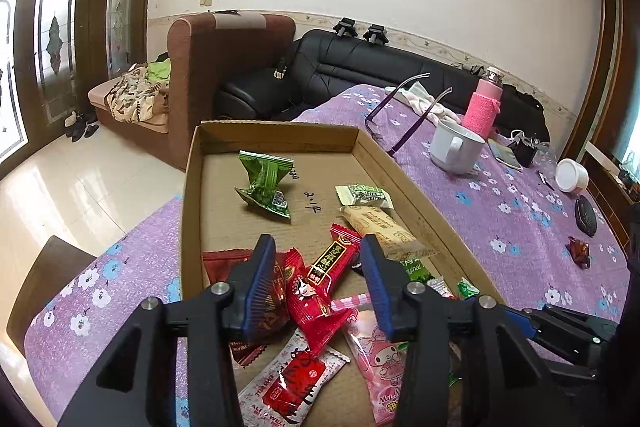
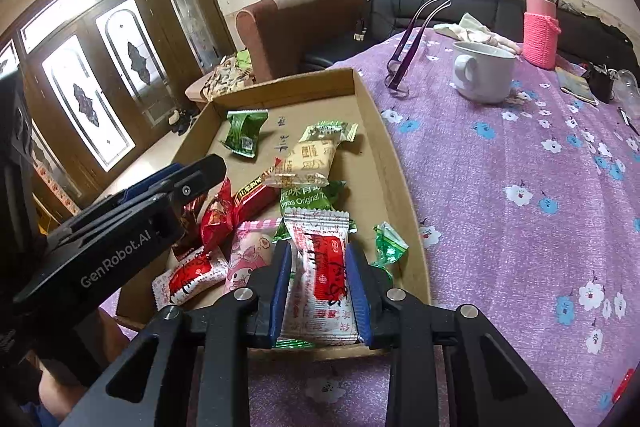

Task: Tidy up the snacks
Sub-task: 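Open both grippers to release the red bar and white packet into the box, then move the left gripper to the table and grasp the small red candy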

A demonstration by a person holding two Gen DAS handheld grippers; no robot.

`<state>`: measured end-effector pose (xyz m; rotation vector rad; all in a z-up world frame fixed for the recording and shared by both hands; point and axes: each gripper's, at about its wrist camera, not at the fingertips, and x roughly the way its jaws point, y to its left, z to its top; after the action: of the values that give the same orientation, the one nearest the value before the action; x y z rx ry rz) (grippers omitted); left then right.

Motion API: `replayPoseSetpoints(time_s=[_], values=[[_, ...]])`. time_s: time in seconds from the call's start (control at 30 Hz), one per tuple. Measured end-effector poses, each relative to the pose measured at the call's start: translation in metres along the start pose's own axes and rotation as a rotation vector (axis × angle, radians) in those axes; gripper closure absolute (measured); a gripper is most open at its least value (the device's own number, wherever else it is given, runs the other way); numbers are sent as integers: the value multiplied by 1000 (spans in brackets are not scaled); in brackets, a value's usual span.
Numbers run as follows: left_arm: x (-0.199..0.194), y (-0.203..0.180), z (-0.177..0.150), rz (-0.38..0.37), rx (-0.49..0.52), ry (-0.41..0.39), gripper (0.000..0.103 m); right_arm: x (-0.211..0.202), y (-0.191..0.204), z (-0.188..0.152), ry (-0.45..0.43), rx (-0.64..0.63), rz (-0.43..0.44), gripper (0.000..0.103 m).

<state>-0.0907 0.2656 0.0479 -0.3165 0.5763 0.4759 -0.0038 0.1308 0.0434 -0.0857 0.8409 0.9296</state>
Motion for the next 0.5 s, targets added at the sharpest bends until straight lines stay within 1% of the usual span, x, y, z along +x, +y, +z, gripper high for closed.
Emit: replayPoseSetpoints(time_s=[0.17,0.27,0.4,0.5], values=[[-1,0,1,8,-4,-7,55,-11,-6,0,-8,42,45,72],[-2,0,1,16,-1,-10,54,-23,-10,0,-23,60,58,72],[-3,-1,0,24,1,-18,51,-44,-28,0,-37,127,93,72],[-3,-2,0,34,8,-22,50,-58,-45,-3,-47,166,93,72]])
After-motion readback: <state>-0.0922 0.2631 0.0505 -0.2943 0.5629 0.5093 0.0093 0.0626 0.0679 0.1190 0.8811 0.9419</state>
